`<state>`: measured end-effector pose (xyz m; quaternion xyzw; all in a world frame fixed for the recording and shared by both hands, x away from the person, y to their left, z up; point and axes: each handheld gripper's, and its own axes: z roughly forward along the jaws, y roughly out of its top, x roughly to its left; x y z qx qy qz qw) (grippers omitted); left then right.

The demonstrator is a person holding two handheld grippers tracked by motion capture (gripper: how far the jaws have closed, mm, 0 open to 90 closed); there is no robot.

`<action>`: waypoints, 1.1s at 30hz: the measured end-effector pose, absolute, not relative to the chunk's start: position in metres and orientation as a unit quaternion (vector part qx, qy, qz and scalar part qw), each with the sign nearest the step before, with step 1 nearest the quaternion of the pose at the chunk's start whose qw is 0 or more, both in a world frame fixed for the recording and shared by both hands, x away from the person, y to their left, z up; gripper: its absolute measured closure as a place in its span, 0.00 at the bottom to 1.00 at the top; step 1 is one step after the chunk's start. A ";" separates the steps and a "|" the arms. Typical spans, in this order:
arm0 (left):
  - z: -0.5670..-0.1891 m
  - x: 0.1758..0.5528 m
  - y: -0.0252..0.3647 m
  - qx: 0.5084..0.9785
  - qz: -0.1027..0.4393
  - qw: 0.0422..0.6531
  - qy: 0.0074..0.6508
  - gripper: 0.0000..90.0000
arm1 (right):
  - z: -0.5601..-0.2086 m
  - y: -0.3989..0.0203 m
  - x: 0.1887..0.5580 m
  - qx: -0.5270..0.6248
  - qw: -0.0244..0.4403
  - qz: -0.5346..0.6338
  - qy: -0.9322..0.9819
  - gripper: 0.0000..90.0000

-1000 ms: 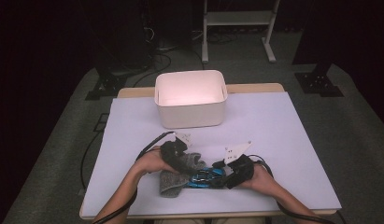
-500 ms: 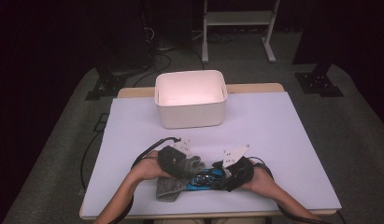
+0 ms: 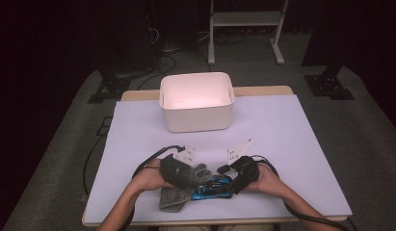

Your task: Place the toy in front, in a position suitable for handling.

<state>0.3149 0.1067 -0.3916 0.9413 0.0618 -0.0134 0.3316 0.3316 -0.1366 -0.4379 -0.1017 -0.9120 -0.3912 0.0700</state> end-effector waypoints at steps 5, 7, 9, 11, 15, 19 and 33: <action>-0.386 0.307 0.108 0.938 -0.019 0.342 0.049 0.63 | -0.441 -0.127 0.323 -0.079 0.076 -0.381 -0.918 0.32; -0.385 0.305 0.108 0.938 -0.020 0.343 0.047 0.64 | -0.442 -0.125 0.320 -0.074 0.078 -0.381 -0.918 0.34; -0.384 0.304 0.108 0.938 -0.019 0.343 0.046 0.65 | -0.443 -0.121 0.317 -0.069 0.080 -0.380 -0.919 0.37; -0.384 0.304 0.108 0.938 -0.019 0.343 0.049 0.66 | -0.444 -0.118 0.316 -0.065 0.083 -0.379 -0.920 0.41; -0.383 0.305 0.109 0.932 -0.034 0.356 0.048 0.71 | -0.447 -0.115 0.314 -0.055 0.098 -0.383 -0.917 0.52; -0.380 0.300 0.108 0.930 -0.028 0.365 0.036 0.81 | -0.446 -0.115 0.303 -0.024 0.075 -0.384 -0.920 0.60; -0.374 0.324 0.083 0.948 0.026 0.317 0.028 0.82 | -0.446 -0.124 0.325 -0.049 -0.010 -0.382 -0.923 0.60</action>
